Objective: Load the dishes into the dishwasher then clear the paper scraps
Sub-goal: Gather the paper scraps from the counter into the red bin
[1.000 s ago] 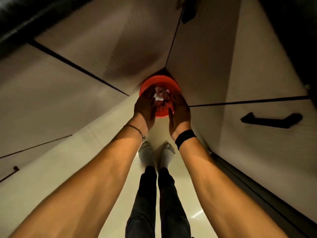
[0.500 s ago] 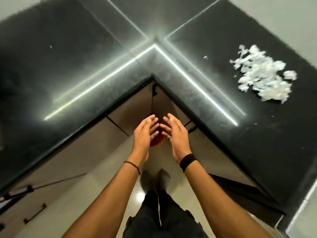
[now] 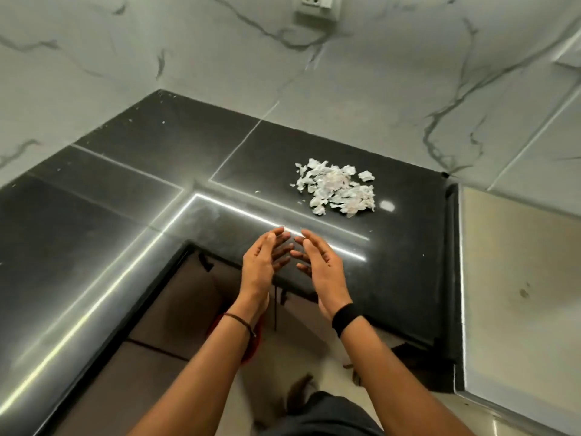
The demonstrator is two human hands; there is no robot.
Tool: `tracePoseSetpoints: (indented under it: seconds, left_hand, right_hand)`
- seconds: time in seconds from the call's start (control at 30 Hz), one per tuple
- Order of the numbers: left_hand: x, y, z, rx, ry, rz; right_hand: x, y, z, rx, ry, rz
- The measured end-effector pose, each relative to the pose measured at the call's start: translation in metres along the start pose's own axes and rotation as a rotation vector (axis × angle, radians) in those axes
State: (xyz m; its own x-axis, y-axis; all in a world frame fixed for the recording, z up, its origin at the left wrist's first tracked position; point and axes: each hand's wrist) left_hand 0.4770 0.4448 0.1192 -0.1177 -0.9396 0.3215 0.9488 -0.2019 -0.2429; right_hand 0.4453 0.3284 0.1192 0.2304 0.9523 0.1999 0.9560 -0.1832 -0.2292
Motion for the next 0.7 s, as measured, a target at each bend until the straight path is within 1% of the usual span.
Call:
tracePoseSetpoints:
  seconds: [0.13,0.3,0.53,0.7]
  left_hand:
    - [0.024,0.025,-0.006,-0.009,0.033,-0.021]
    - [0.034,0.046,-0.008,-0.012,0.036,0.039]
    - [0.022,0.076,0.004,0.002,-0.022,0.192]
    - [-0.005,0.115,0.021,0.032,-0.141,0.293]
  right_hand:
    - [-0.027,0.019,-0.006,-0.03,0.012,0.032]
    - [-0.039,0.048,-0.009,-0.017,0.003,-0.024]
    - [-0.011,0.102,-0.006,-0.004,-0.047,-0.173]
    - [0.024,0.151,-0.007,-0.05,-0.15,-0.247]
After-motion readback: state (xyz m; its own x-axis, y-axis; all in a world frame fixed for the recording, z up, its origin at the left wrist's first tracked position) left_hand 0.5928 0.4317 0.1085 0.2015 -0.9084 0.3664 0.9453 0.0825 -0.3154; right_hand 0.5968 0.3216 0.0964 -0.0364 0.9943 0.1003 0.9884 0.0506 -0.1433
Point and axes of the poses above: each hand's wrist, its own y-axis towards the middle knuckle, its own x-axis out of the palm, z = x × y, and after that the axes turned 7 degrees about -z, right-handed
